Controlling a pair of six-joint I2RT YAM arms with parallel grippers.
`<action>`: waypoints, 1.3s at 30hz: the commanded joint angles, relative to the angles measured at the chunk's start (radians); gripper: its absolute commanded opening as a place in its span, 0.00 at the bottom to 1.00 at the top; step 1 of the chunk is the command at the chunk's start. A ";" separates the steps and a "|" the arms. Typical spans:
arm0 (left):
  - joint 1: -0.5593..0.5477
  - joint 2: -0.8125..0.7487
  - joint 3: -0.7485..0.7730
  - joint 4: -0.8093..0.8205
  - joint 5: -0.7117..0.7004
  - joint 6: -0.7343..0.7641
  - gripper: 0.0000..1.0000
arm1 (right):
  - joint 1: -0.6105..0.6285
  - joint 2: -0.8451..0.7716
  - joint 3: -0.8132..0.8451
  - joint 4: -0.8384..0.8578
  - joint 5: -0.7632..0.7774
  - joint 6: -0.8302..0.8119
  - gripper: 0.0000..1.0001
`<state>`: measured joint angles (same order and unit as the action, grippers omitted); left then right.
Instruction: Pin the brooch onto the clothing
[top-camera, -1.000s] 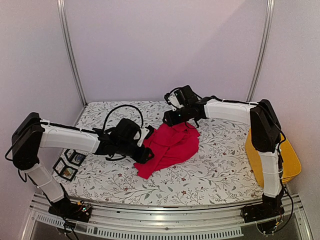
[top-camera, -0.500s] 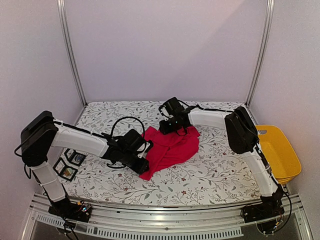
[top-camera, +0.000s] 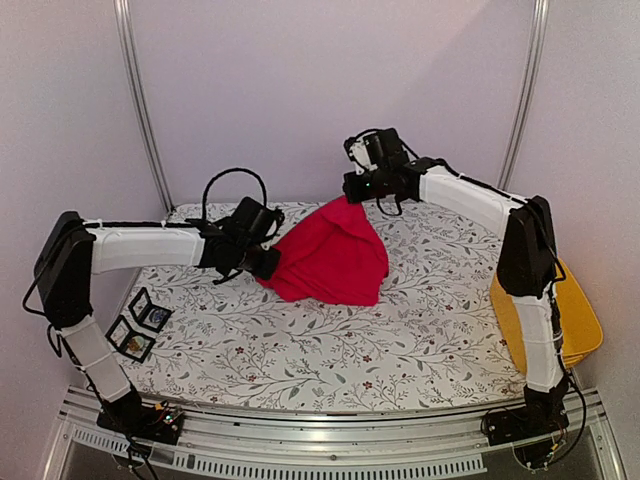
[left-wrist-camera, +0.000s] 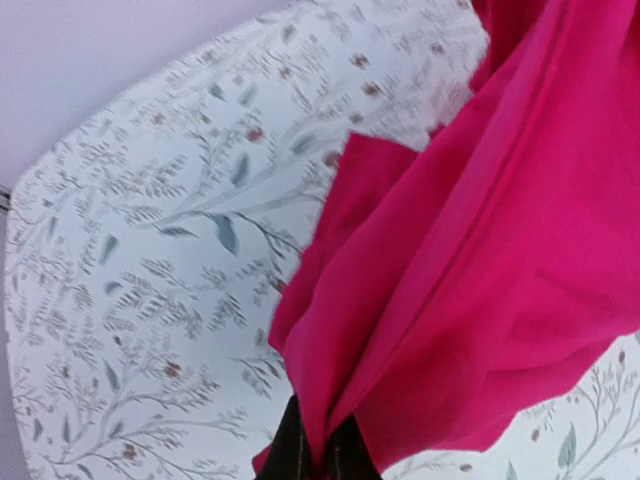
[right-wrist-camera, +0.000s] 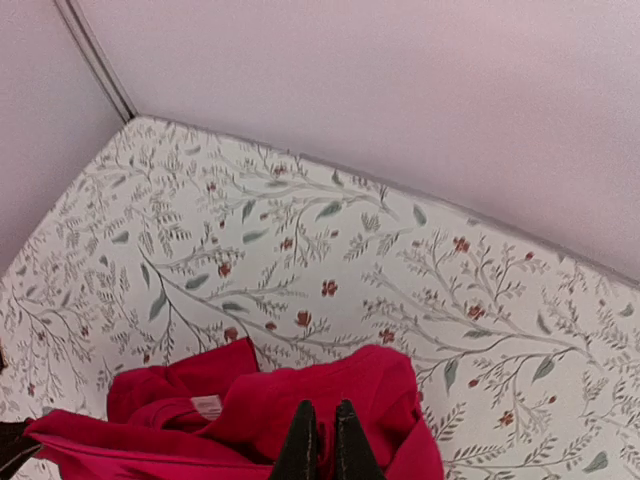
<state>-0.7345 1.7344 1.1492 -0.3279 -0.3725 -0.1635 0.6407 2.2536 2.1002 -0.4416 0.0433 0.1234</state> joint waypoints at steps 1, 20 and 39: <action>0.149 -0.102 0.182 0.157 -0.164 0.135 0.00 | -0.148 -0.220 0.064 0.259 -0.109 -0.040 0.00; 0.191 -0.171 0.003 0.257 -0.196 0.148 0.00 | 0.118 -0.688 -0.750 0.474 -0.732 -0.346 0.00; 0.220 -0.303 -0.359 0.413 -0.168 -0.072 0.00 | 0.031 -0.505 -0.692 0.279 -0.050 -0.196 0.97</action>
<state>-0.5186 1.4574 0.8169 0.0326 -0.5571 -0.1749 0.8547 1.7462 1.3827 -0.1730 -0.3584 -0.2188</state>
